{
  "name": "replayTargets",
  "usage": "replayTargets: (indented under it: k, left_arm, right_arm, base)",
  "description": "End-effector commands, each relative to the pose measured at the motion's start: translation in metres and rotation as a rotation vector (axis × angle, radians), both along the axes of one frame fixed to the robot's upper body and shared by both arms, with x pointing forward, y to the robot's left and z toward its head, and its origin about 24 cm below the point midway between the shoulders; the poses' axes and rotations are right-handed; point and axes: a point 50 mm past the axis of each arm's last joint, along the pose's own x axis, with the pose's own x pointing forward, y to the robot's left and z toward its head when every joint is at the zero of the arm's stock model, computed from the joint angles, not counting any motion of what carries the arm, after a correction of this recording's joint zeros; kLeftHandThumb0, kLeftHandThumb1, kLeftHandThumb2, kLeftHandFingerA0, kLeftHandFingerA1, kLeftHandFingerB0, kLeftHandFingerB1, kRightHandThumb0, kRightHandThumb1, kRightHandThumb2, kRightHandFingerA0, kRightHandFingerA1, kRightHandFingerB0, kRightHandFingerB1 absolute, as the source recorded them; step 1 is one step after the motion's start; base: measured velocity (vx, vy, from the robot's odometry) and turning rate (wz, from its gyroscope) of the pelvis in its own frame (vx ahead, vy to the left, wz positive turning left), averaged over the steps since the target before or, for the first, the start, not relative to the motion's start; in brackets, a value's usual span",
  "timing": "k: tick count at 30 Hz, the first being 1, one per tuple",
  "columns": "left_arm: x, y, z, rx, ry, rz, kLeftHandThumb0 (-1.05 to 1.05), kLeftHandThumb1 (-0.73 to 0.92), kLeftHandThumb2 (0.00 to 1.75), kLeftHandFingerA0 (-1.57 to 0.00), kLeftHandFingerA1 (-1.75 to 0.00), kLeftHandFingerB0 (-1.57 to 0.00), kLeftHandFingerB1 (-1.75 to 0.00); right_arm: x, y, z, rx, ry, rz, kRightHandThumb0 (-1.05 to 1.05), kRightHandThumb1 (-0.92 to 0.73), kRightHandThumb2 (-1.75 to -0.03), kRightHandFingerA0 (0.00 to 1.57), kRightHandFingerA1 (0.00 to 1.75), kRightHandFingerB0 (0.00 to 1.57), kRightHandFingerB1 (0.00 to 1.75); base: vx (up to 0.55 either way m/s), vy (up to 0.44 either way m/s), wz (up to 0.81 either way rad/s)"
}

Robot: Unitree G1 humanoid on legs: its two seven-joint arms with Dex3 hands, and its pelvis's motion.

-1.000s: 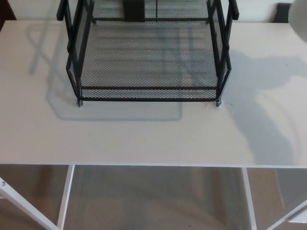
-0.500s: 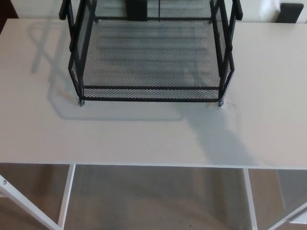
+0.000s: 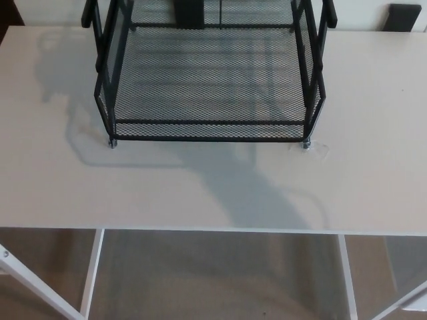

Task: The robot walks towards a desk on which a file tray is kept in the middle and a toilet paper roll is kept on its right. The robot uses its right hand to hook on finger in the gap of the roll and grabs it, lifts it and places it on the tray.

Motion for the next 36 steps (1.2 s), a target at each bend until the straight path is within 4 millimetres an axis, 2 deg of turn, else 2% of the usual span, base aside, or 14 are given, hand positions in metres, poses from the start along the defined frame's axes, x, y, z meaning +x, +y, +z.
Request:
replayTargets:
  k: [1,5,6,7,11,12,13,14,19,21,27,30,31,36]
  left_arm:
    - [0.004,0.003,0.004,0.027,-0.023,-0.029,-0.86,0.76,1.13,-0.16,-0.53,-0.04,-0.21]
    - [0.006,0.002,0.004,0.025,-0.027,-0.032,-0.90,0.91,0.75,-0.19,-0.45,-0.03,-0.23]
    - [0.007,0.002,0.004,0.027,-0.028,-0.029,-0.84,0.74,1.12,-0.16,-0.53,-0.04,-0.22]
    - [0.007,0.002,0.005,0.031,-0.028,-0.029,-0.83,0.75,1.13,-0.18,-0.54,-0.03,-0.23]
    - [0.009,0.002,0.006,0.026,-0.036,-0.036,-0.88,0.92,0.75,-0.18,-0.46,0.00,-0.21]
    - [0.008,0.002,0.006,0.026,-0.037,-0.038,-0.83,0.75,1.12,-0.15,-0.53,-0.02,-0.23]
    - [0.008,0.003,0.006,0.027,-0.036,-0.030,-0.87,0.92,0.72,-0.23,-0.45,-0.02,-0.24]
    - [0.008,0.003,0.006,0.038,-0.026,-0.029,-0.91,0.80,1.16,-0.20,-0.54,-0.03,-0.18]
    - [0.008,0.002,0.005,0.055,-0.008,-0.052,-0.93,0.83,1.17,-0.20,-0.54,-0.05,-0.18]
    - [0.008,0.002,0.005,0.047,-0.017,-0.039,-0.88,0.92,0.73,-0.25,-0.44,-0.01,-0.27]
    - [0.011,0.002,0.006,0.036,-0.028,-0.046,-0.91,0.80,1.17,-0.22,-0.55,-0.03,-0.17]
    - [0.011,0.002,0.006,0.044,-0.021,-0.059,-0.89,0.92,0.74,-0.26,-0.44,-0.01,-0.26]
    - [0.011,0.002,0.006,0.043,-0.022,-0.050,-0.90,0.91,0.76,-0.27,-0.43,-0.03,-0.22]
    - [0.010,0.000,0.005,0.037,-0.017,-0.060,-0.89,0.80,1.17,-0.23,-0.55,0.00,-0.21]
  right_arm:
    - [0.013,0.020,-0.048,-0.087,0.222,-0.014,-0.15,-0.54,-0.81,0.84,1.73,0.77,1.53]
    - [0.020,0.021,-0.070,-0.132,0.318,-0.042,-0.18,-0.58,-0.71,0.82,1.75,0.73,1.53]
    - [0.023,0.021,-0.077,-0.141,0.349,-0.056,-0.31,-0.45,-0.88,1.13,1.32,0.86,1.08]
    - [0.028,0.022,-0.092,-0.164,0.404,-0.093,-0.25,-0.61,-0.60,0.80,1.75,0.76,1.36]
    - [0.034,0.022,-0.111,-0.228,0.459,-0.128,-0.16,-0.57,-0.80,0.79,1.75,0.70,1.55]
    - [0.035,0.021,-0.117,-0.243,0.467,-0.125,-0.19,-0.53,-0.83,0.85,1.75,0.75,1.51]
    - [0.035,0.020,-0.126,-0.262,0.471,-0.110,-0.22,-0.55,-0.78,0.83,1.74,0.77,1.42]
    - [0.035,0.020,-0.130,-0.283,0.485,-0.099,-0.25,-0.59,-0.74,0.83,1.72,0.78,1.36]
    - [0.034,0.021,-0.139,-0.354,0.497,-0.090,-0.21,-0.58,-0.90,0.94,1.65,0.82,1.37]
    - [0.034,0.022,-0.137,-0.360,0.499,-0.088,-0.25,-0.58,-0.82,0.90,1.57,0.86,1.10]
    - [0.035,0.024,-0.128,-0.364,0.507,-0.083,-0.32,-0.66,-0.61,0.86,1.53,0.76,0.55]
    - [0.033,0.024,-0.126,-0.357,0.483,-0.072,-0.38,-0.62,-0.58,0.84,1.34,0.45,0.44]
    - [0.033,0.026,-0.123,-0.387,0.488,-0.090,-0.57,-0.56,-0.58,0.13,0.62,0.07,0.37]
    - [0.033,0.034,-0.093,-0.553,0.486,-0.206,-0.84,-0.46,-0.86,0.00,0.28,0.00,0.27]
  base:
    - [0.00,0.000,0.00]
    - [0.00,0.000,0.00]
    - [0.00,0.000,0.00]
    - [0.00,0.000,0.00]
    - [0.00,0.000,0.00]
    - [0.00,0.000,0.00]
    - [0.00,0.000,0.00]
    - [0.00,0.000,0.00]
    - [0.00,0.000,0.00]
    - [0.00,0.000,0.00]
    - [0.00,0.000,0.00]
    - [0.00,0.000,0.00]
    - [0.00,0.000,0.00]
    - [0.00,0.000,0.00]
